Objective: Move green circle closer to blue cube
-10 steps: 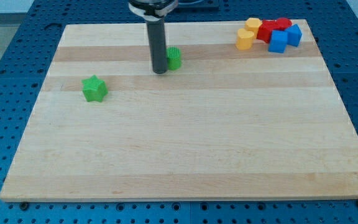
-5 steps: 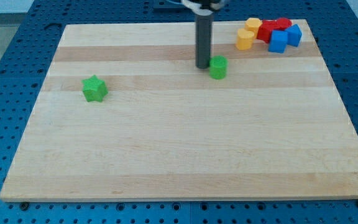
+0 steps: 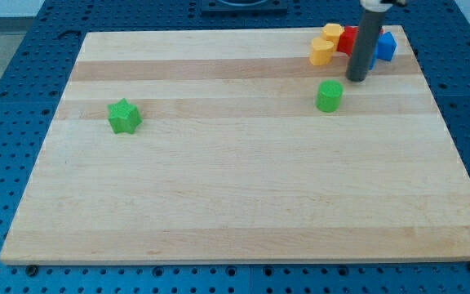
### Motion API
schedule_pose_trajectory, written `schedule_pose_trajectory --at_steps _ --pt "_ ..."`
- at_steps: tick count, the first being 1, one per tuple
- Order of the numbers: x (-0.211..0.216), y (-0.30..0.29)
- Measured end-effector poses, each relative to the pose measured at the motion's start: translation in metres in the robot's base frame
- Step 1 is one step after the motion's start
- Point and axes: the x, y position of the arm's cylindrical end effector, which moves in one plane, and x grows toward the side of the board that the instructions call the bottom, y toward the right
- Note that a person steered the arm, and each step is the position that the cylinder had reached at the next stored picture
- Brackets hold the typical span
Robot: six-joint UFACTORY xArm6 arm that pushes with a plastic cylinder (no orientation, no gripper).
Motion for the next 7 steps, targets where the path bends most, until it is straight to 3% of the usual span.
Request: schedule_pose_trajectory --at_steps 2,3,5,7 --pt "-0.03 0.007" --pt "-0.017 0.007" --pt "-0.003 -0.049" --pt "0.039 -0.108"
